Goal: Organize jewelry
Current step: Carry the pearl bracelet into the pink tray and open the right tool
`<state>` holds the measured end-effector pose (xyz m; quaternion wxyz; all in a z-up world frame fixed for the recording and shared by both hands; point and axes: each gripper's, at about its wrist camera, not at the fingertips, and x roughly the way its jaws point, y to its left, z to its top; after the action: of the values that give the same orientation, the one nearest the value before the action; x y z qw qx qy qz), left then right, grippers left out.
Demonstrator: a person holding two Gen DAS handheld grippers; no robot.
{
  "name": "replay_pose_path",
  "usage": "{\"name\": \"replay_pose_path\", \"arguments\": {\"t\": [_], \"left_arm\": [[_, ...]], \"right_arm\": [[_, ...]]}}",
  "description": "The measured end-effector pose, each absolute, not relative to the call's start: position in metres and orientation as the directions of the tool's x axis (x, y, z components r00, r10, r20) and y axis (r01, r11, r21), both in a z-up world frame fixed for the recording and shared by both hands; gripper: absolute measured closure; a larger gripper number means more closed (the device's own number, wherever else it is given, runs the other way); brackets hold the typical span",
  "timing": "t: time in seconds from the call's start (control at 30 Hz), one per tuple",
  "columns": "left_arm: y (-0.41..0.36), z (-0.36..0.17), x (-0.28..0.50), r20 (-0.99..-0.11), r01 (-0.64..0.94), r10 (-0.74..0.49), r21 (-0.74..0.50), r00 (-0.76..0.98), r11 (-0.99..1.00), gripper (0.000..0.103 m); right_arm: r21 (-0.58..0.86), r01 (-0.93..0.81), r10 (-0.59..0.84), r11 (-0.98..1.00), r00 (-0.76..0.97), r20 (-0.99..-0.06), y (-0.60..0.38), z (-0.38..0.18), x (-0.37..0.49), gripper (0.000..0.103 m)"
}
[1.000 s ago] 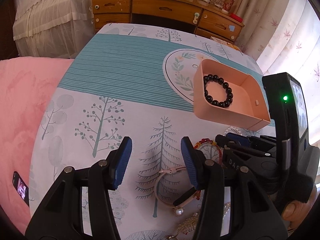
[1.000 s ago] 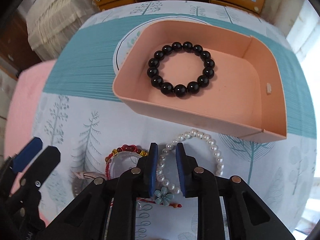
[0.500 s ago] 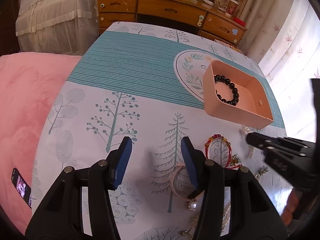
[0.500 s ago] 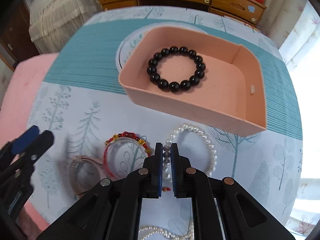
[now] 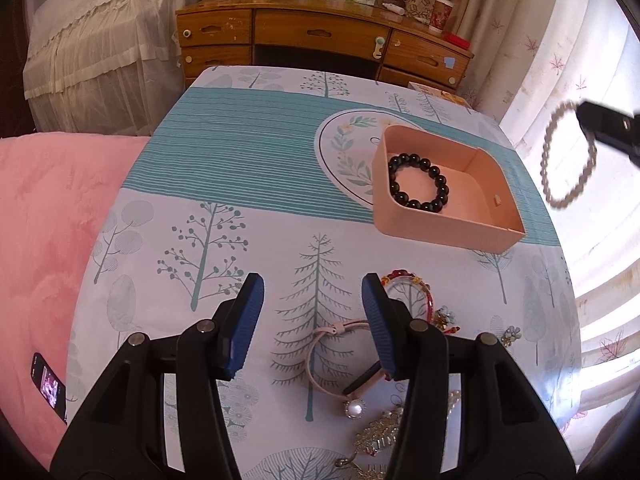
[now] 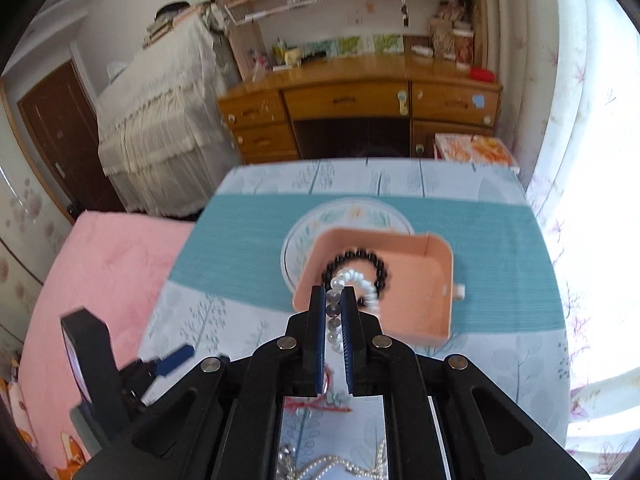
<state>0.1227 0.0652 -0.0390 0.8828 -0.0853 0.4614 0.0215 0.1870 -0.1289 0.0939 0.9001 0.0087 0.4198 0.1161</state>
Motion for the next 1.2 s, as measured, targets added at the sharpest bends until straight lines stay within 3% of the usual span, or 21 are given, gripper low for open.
{"name": "replay_pose_path", "arguments": {"t": [0.27,0.5,0.6,0.67,0.77,0.83,0.87,1.2], "left_arm": [[0.057,-0.029,0.130,-0.809,-0.116,-0.016,-0.104,0.588,0.988,0.055],[0.066,-0.010,0.145,-0.779,-0.159,0.004,-0.124,0.627,0.979,0.054],[0.069,-0.012,0.148,-0.780,-0.172,-0.001,-0.139,0.625,0.975,0.046],[0.068,-0.016,0.149,-0.785,-0.174,-0.004,-0.141,0.619,0.975,0.046],[0.069,-0.023,0.149,-0.798,-0.179,-0.016,-0.154,0.602,0.972,0.046],[0.070,-0.027,0.148,-0.807,-0.185,-0.021,-0.160,0.590,0.970,0.046],[0.070,-0.028,0.148,-0.810,-0.186,-0.023,-0.162,0.586,0.969,0.046],[0.067,-0.021,0.134,-0.800,-0.175,-0.037,-0.176,0.599,0.969,0.041]], "right_arm": [[0.109,-0.149,0.180,0.983,0.655,-0.734,-0.146,0.116,0.221,0.096],[0.090,-0.066,0.111,0.994,0.626,-0.772,-0.156,0.068,0.262,0.096],[0.065,-0.050,0.082,0.997,0.602,-0.794,-0.160,0.048,0.275,0.096],[0.064,-0.059,0.086,0.996,0.575,-0.813,-0.159,0.029,0.282,0.096],[0.097,-0.083,0.126,0.992,0.536,-0.835,-0.160,0.006,0.288,0.088],[0.103,-0.085,0.132,0.991,0.539,-0.832,-0.157,-0.002,0.287,0.068],[0.098,-0.086,0.130,0.991,0.553,-0.823,-0.157,-0.002,0.284,0.066],[0.081,-0.148,0.156,0.986,0.612,-0.776,-0.146,0.013,0.226,0.065]]}}
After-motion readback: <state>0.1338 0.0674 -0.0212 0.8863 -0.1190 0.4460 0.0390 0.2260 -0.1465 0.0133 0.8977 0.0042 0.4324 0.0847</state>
